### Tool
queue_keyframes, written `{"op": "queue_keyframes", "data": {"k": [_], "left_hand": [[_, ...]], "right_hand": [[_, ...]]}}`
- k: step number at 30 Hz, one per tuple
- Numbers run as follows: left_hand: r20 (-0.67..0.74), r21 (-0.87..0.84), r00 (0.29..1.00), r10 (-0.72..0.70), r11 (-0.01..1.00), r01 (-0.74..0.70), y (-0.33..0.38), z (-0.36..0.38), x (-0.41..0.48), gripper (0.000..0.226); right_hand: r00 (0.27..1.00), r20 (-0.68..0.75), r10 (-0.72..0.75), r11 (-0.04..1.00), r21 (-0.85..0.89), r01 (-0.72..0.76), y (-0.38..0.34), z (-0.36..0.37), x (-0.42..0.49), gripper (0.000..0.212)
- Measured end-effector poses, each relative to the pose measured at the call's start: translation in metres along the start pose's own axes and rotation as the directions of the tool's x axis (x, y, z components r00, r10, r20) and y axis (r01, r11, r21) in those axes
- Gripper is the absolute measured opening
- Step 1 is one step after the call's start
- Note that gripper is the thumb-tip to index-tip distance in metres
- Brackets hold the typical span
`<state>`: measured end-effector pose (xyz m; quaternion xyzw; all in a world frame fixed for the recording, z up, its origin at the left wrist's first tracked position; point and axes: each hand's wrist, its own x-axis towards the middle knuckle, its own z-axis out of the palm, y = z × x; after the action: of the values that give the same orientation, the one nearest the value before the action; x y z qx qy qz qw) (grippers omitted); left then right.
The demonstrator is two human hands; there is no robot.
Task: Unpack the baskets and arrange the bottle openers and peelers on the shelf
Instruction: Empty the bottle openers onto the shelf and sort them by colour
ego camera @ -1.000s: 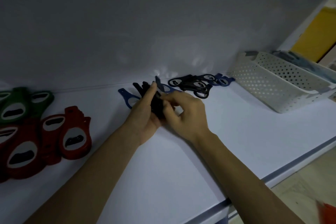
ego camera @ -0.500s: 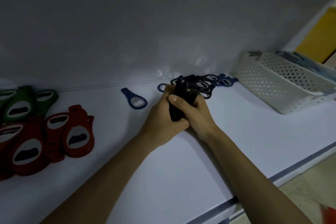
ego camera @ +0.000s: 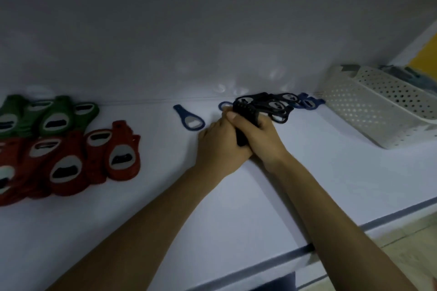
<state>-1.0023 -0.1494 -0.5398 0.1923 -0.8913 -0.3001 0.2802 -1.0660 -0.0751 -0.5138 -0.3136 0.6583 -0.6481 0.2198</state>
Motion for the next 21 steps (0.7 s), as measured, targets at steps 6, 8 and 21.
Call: {"op": "queue_keyframes", "data": {"k": [6,8,21], "left_hand": [[-0.081,-0.04,0.996,0.028,0.999,-0.031,0.016,-0.041,-0.036,0.059],[-0.206,0.043,0.962,0.181,0.983,-0.176,0.018,-0.065,-0.062,0.061],[-0.449,-0.217,0.863,-0.231,0.965,0.145,-0.044,-0.215,-0.219,0.031]], "right_hand": [[0.986,-0.165,0.019,0.967,0.253,0.024,-0.031,0.029,-0.035,0.013],[0.987,-0.145,0.071,0.868,0.497,0.011,-0.048,0.047,-0.053,0.013],[0.754,0.654,0.054,0.943,0.215,-0.254,-0.07,0.212,-0.133,0.03]]}}
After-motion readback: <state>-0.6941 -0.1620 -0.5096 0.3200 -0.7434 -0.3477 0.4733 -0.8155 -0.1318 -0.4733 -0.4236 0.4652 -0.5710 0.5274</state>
